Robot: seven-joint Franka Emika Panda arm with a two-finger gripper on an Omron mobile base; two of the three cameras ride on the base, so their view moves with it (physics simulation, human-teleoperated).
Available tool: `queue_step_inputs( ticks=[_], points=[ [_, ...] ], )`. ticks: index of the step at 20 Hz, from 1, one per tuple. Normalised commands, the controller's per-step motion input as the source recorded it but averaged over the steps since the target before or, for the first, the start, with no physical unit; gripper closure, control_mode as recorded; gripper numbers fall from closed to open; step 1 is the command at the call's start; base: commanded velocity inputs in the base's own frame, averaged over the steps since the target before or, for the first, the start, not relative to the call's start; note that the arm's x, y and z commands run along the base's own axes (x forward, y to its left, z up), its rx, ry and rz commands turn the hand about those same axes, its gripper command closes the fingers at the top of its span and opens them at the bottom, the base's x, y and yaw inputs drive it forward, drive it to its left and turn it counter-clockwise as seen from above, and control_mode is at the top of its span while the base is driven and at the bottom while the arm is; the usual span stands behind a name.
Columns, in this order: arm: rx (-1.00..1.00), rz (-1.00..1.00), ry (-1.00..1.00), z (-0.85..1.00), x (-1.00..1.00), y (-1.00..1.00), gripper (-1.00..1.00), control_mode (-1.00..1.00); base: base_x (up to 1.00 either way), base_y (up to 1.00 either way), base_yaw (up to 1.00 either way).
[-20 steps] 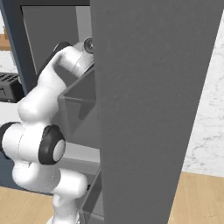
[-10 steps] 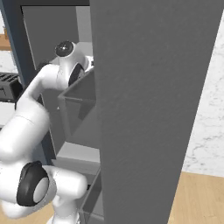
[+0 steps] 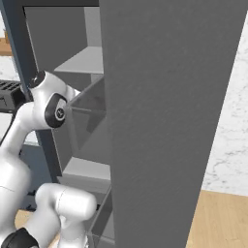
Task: Place one bell pepper and one steak in each tupperware on the nearby counter, to pack two identical lunches.
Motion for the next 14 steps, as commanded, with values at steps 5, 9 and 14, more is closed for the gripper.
queue_step_inputs(
  ticks=[5, 9, 14],
  points=[
    [0.14, -0.01, 0.0, -0.47, -0.81, 0.0, 1.0, -1.0, 0.0, 0.0, 0.0],
    [0.09, 0.06, 0.0, -0.39, -0.59, 0.04, 1.0, -1.0, 0.0, 0.0, 0.0],
    [0.18, 0.0, 0.0, -0.43, -0.19, 0.0, 1.0, -1.0, 0.0, 0.0, 0.0]
  ],
)
